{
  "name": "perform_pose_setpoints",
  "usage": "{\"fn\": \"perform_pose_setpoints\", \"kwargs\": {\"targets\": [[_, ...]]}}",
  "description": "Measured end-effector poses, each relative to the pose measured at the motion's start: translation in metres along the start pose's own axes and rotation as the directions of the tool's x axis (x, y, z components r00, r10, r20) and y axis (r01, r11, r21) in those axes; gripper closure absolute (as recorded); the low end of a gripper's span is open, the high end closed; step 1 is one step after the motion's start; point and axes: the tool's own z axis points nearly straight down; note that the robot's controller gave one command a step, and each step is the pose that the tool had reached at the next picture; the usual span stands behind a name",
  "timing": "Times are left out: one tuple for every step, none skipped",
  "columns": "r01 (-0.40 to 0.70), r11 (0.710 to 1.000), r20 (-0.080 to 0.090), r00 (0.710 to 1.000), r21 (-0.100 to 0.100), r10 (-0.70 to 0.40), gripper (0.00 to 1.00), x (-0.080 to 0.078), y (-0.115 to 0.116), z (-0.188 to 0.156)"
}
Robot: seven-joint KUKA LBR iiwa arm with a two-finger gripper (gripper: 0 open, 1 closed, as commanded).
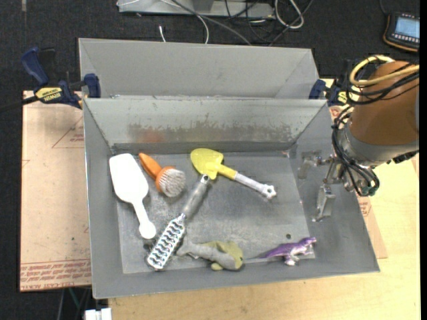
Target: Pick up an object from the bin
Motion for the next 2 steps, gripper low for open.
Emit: {"fn": "perform_pose_setpoints", "kwargs": {"targets": [[0.004,1.0,0.007,1.0,0.001,-0.004,0.0,-0.002,0.001,-0.005],[0.477,0.879,0.003,0.879,0.0,-0.477,0.0,0.041,0.002,0.105]]}}
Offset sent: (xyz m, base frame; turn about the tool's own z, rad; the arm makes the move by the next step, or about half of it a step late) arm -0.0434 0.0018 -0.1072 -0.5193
